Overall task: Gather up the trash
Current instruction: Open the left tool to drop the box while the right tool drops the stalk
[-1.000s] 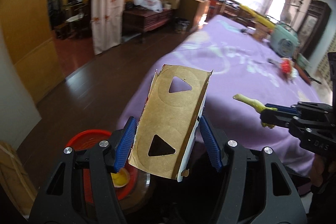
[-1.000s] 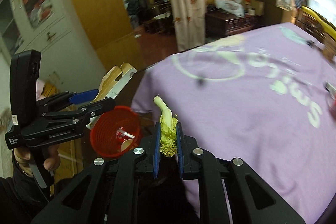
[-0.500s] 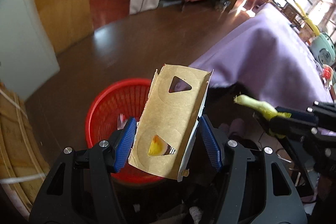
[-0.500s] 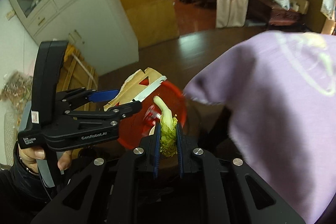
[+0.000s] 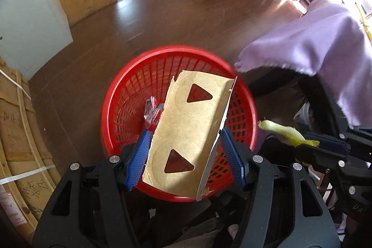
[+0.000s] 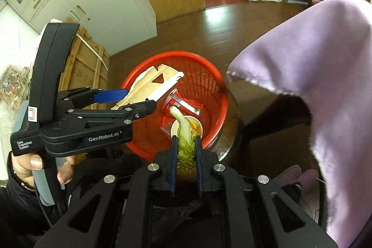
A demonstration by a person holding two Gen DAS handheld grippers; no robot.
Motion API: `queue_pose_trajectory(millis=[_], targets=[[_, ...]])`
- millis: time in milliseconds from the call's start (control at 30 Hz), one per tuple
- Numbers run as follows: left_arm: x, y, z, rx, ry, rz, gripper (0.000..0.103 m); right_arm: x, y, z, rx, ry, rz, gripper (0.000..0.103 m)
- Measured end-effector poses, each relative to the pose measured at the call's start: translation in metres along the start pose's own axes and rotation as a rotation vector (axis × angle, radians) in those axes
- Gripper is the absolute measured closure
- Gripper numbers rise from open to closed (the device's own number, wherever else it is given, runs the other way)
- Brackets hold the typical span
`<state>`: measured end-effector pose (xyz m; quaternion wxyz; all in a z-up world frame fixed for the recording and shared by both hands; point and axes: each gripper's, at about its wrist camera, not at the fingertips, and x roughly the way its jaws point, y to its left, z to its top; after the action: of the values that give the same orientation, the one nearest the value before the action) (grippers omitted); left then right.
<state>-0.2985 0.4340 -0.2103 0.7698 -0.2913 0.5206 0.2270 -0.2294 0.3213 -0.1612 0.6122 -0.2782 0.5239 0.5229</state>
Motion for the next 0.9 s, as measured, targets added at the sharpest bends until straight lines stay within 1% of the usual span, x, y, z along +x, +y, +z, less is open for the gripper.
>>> queue_pose_trajectory(millis=[133,267,433,633,767,900], targets=[[0.013,-0.002,0.001,0.012,0.034,0.024,0.041,0.029,0.002,0.007,-0.005,0.058,0.0,0.089],[0.021,0.004,0.002,-0.001,0.049,0.05,0.041,0.049,0.005,0.011,-0.009,0.088,0.005,0.089],[0.026,0.009,0.002,0.003,0.054,0.093,0.041,0.054,0.002,0.007,0.01,0.085,0.028,0.089],[0.028,0.009,0.003,-0.002,0.064,0.094,0.041,0.062,0.003,0.007,-0.002,0.09,0.028,0.088],[0.031,0.009,0.005,0.001,0.071,0.099,0.041,0.066,0.004,0.007,0.001,0.088,0.017,0.085],[0.032,0.006,0.006,0.002,0.071,0.101,0.04,0.07,0.002,0.007,0.005,0.095,0.022,0.085]])
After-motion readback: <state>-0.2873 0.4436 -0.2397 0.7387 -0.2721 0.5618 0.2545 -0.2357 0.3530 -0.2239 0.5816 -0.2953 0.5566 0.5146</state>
